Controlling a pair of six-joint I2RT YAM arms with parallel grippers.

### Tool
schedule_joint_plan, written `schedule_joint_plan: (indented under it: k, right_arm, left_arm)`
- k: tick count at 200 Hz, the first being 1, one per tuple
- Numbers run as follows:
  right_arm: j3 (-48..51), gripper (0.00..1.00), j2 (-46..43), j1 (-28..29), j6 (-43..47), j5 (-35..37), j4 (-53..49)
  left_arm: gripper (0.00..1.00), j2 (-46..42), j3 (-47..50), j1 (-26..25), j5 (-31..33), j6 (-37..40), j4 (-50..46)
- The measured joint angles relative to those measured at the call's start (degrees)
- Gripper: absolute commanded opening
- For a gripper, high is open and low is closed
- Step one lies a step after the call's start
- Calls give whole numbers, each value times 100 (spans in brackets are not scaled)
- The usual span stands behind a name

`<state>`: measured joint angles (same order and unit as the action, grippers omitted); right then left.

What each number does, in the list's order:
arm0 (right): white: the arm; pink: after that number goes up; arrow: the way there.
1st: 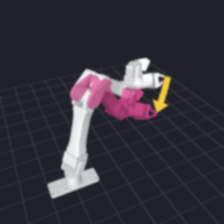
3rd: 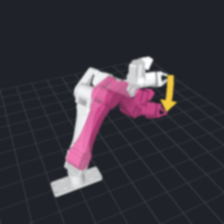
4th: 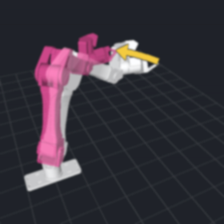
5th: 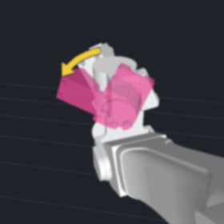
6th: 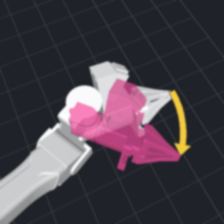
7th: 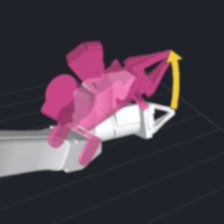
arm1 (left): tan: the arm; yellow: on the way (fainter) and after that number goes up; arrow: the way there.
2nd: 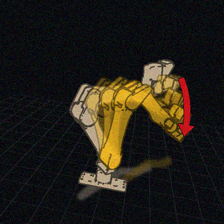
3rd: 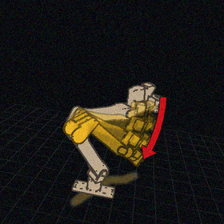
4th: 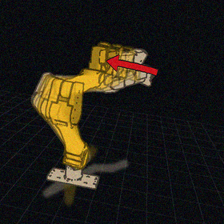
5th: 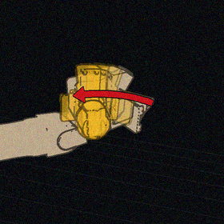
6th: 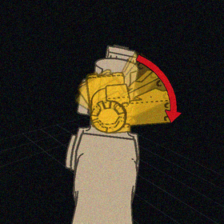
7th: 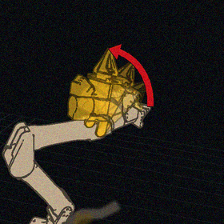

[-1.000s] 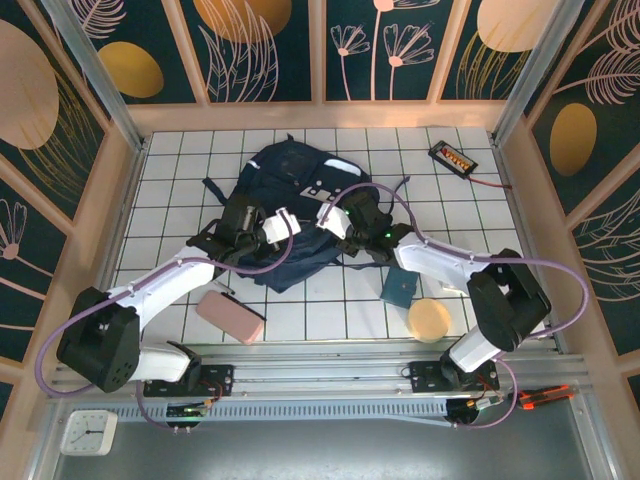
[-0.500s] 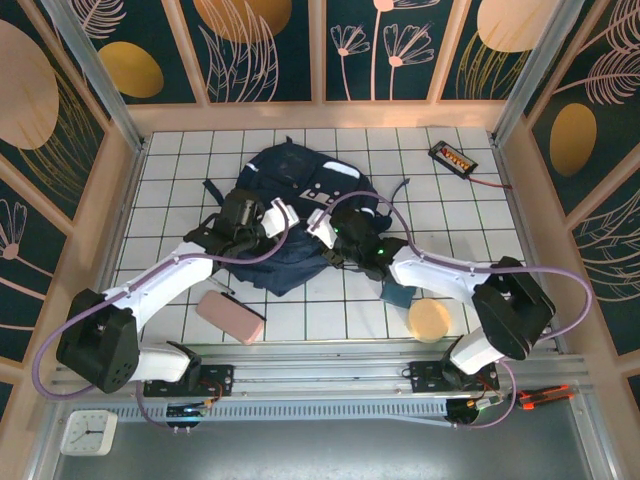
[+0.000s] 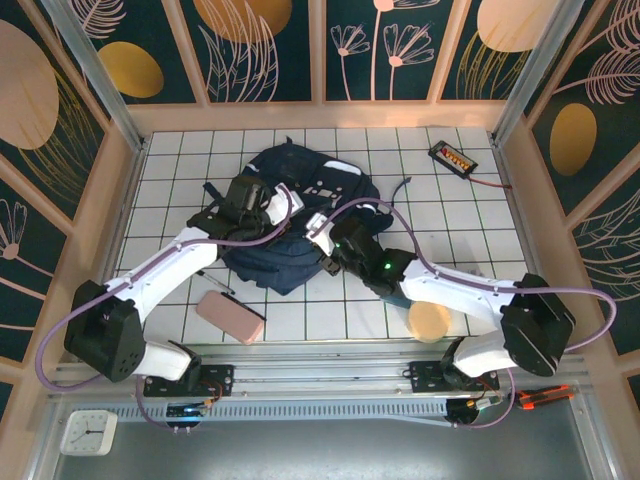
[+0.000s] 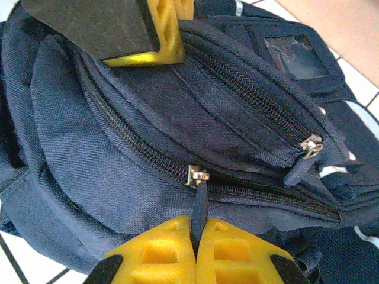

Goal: Pack books, pencil case, and school supplies into a backpack

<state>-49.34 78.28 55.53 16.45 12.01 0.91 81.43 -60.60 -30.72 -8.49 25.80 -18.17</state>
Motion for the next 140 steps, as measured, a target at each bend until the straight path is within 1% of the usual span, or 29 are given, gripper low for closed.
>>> schedule_joint_plan:
  k: [53,100,123,140]
  right_arm:
    - [-4,0,-55,275,-24,409,-151]
    - [-11,0,79,396,-52,809,55]
    - [33,0,61,339,-52,883,280]
    - [55,0,48,125,-48,662,446]
  left_arm:
    - [0,435,-664,-98,-7,-417,-662]
    - [0,789,-1266,-138,92,-876,-1161]
    - [0,789,-1416,-177,334,-1073,-1255]
    - [0,789,-1532,-223,575,-1226,-1298]
